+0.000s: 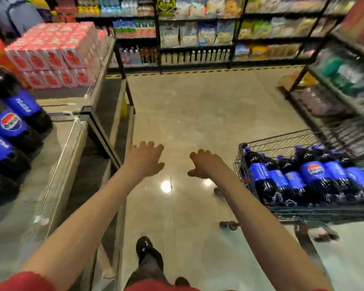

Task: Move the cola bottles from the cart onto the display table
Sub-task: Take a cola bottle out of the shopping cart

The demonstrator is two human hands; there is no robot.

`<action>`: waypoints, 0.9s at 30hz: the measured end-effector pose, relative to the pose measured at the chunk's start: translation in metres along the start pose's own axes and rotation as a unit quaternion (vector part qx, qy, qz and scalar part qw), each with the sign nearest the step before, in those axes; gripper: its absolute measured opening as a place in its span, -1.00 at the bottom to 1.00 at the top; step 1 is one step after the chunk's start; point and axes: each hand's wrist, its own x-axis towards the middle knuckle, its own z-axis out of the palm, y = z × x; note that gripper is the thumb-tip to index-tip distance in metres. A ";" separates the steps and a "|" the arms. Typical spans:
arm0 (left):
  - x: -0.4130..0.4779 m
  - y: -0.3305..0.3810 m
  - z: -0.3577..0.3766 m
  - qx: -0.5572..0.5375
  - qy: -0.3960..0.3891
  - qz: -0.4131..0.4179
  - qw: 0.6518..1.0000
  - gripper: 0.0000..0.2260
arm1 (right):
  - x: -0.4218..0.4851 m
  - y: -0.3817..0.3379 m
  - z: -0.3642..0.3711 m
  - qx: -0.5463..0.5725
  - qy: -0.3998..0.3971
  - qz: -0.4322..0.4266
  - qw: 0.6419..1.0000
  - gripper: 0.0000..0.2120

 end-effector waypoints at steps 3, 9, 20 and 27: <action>0.009 0.040 0.001 0.015 0.005 0.052 0.999 -0.49 | -0.032 0.040 0.011 0.023 -0.016 0.048 0.998 -0.40; 0.014 0.112 -0.007 -0.028 0.035 0.154 0.987 -0.54 | -0.088 0.099 0.039 0.042 -0.009 0.139 0.989 -0.44; 0.050 0.216 -0.016 0.011 0.027 0.274 0.961 -0.57 | -0.148 0.175 0.064 0.109 -0.042 0.243 0.963 -0.50; 0.092 0.283 -0.029 0.029 0.015 0.322 0.946 -0.62 | -0.158 0.238 0.067 0.143 -0.044 0.282 0.948 -0.58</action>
